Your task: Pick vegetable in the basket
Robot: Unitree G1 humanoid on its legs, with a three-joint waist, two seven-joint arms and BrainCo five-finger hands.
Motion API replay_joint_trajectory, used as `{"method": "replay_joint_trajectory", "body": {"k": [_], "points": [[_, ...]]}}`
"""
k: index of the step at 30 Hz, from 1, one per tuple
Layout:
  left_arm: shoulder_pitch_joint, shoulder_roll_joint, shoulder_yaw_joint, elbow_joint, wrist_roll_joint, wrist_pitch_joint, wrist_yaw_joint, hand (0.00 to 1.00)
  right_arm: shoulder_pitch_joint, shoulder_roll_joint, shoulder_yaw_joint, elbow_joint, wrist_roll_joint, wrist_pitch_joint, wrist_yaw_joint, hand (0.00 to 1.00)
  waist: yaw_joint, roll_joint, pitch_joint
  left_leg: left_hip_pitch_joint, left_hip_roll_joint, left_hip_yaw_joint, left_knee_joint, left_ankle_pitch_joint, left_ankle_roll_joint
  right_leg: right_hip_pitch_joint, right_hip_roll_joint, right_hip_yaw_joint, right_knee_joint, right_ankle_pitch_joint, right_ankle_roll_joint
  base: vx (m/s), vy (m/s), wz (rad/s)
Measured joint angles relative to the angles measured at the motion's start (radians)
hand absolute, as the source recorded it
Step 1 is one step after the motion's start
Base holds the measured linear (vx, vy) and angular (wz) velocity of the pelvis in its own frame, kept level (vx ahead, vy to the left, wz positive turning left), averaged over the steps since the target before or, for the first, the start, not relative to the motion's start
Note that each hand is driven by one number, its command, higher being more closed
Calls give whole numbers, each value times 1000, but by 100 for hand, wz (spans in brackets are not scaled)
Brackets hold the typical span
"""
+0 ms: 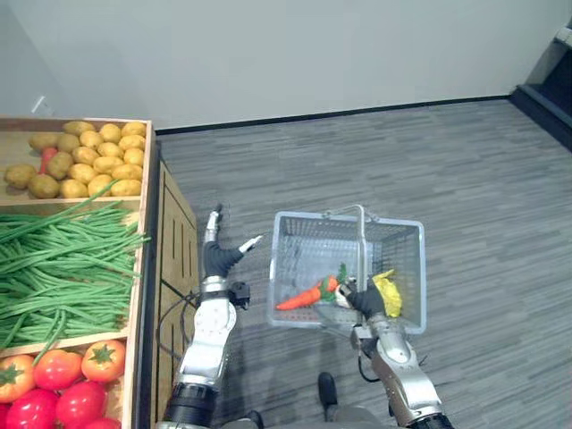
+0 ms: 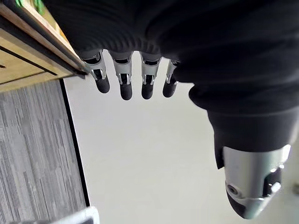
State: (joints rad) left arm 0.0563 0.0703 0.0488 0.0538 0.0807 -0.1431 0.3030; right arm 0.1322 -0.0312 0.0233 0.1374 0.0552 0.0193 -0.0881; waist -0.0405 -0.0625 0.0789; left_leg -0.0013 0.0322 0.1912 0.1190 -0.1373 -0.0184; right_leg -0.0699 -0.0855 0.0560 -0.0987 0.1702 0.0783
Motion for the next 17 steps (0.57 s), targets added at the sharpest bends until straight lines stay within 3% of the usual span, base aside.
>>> {"method": "replay_joint_trajectory", "body": {"k": [5, 11, 17], "points": [[56, 55, 65, 124, -10, 0, -47, 0, 24, -29, -90, 67, -10, -5, 6, 100, 3, 6, -3, -1, -12, -24, -12, 10, 1, 6, -11, -26, 0, -4, -1, -41, 8, 17], [103, 55, 96, 259, -10, 2, -109, 0, 53, -39, -153, 185, -46, -6, 26, 100, 6, 24, -13, 0, -16, -54, -25, 19, 1, 17, -17, -62, 0, -16, -2, -14, -7, 15], [122, 53, 121, 339, -9, 4, -141, 0, 76, -39, -178, 244, -57, -6, 23, 100, 6, 24, -13, 31, -16, -69, -52, 32, -1, 41, -18, -87, 0, -26, -1, 5, -14, 8]]}}
